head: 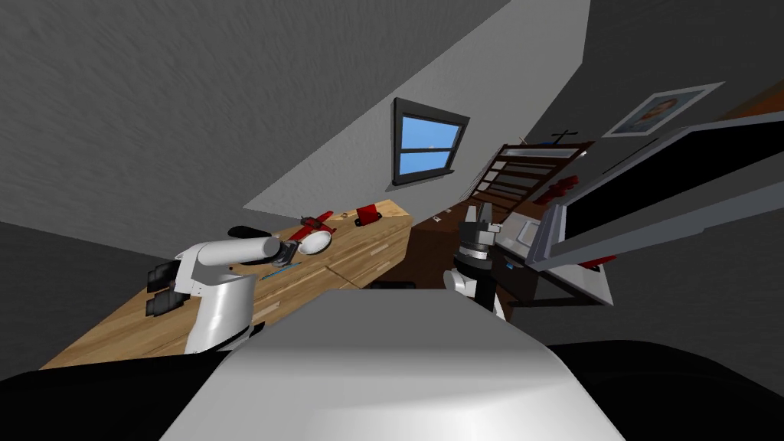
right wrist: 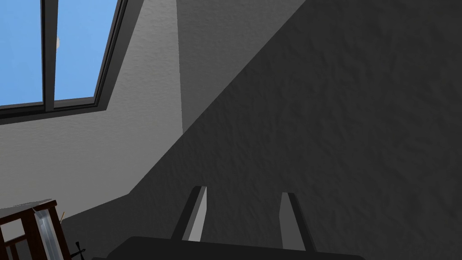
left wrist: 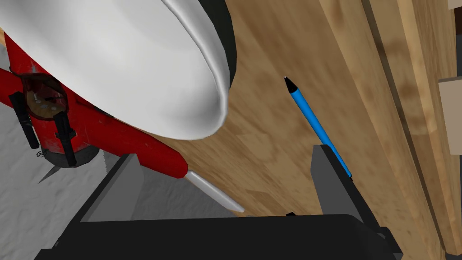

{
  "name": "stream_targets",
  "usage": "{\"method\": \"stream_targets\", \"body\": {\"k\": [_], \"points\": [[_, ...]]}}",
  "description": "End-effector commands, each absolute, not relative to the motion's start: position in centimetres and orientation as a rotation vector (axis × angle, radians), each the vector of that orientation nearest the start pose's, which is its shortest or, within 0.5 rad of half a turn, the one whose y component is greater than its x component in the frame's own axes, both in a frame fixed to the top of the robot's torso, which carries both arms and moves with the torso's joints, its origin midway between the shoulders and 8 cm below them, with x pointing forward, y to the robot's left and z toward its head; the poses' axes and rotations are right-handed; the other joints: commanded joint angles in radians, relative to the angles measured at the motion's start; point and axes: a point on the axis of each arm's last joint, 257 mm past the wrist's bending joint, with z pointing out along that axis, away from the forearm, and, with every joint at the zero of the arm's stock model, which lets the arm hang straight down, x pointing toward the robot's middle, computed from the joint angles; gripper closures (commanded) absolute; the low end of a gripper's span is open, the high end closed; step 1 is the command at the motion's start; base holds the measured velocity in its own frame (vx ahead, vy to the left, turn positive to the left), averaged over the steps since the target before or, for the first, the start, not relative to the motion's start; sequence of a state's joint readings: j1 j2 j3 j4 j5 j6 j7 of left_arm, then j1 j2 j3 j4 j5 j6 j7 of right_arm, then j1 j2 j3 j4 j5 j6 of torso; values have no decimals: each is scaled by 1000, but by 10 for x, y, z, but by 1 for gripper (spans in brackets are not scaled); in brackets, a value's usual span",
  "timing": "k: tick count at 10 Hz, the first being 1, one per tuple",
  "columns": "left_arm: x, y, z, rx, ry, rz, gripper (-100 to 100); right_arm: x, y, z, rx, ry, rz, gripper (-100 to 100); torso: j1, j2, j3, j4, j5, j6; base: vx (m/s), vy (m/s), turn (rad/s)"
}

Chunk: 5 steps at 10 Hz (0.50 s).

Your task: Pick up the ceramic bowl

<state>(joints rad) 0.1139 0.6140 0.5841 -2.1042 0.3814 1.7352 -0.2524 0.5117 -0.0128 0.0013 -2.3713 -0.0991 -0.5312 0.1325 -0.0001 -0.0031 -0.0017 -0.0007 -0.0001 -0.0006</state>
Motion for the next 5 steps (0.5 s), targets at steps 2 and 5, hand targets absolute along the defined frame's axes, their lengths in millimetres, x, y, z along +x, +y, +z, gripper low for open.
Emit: {"method": "stream_targets", "body": {"k": [2, 5], "points": [[290, 551, -224, -1908, 1787, 56, -100, 316, -285, 66, 575, 515, 1263, 0, 0, 0, 0, 0, 0, 0, 41, -1, -43], [277, 548, -234, -1948, 1815, 74, -100, 316, -285, 66, 575, 515, 1263, 0, 2, -1, 0, 0, 1, 0, 52, 13, -69]]}}
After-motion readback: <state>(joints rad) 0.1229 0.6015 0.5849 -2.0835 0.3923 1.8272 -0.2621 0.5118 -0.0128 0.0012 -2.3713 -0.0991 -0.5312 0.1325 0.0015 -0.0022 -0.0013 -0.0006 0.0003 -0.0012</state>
